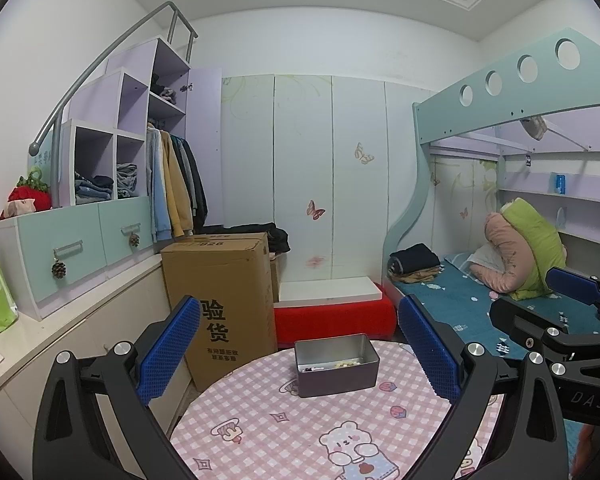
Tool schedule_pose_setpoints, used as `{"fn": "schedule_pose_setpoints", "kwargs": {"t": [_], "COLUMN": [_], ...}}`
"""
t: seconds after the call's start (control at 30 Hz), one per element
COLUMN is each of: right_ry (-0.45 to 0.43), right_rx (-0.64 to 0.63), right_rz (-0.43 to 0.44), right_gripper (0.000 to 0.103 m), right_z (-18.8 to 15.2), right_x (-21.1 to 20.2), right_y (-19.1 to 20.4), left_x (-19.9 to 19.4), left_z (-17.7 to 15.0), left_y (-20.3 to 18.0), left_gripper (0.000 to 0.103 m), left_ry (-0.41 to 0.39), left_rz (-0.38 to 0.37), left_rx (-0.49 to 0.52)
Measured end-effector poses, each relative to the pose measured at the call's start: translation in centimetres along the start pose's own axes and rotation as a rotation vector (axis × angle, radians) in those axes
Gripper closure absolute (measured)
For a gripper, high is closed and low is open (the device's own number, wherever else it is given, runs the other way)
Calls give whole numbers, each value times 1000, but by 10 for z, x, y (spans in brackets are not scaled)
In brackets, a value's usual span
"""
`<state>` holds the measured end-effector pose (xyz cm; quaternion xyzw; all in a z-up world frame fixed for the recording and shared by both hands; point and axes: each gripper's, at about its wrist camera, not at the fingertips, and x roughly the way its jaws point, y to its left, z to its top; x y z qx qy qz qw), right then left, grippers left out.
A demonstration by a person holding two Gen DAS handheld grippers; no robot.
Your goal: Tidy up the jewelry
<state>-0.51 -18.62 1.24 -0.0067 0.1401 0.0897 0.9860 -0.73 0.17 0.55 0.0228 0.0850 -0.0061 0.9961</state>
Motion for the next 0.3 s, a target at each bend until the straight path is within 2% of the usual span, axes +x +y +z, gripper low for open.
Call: {"fn": "schedule_pose_setpoints", "kwargs": {"t": [0.3], "right_ry": [9], "right_rx": [0], "right_rz": [-1], "right_gripper": [16], "right_z": [-6], "right_x": [0], "right_y": [1], "left_x": [4], "left_z": [-4], "left_y": [0], "left_gripper": [7], "left_ry": [9], "left_rz": [0], "left_rx": [2]}}
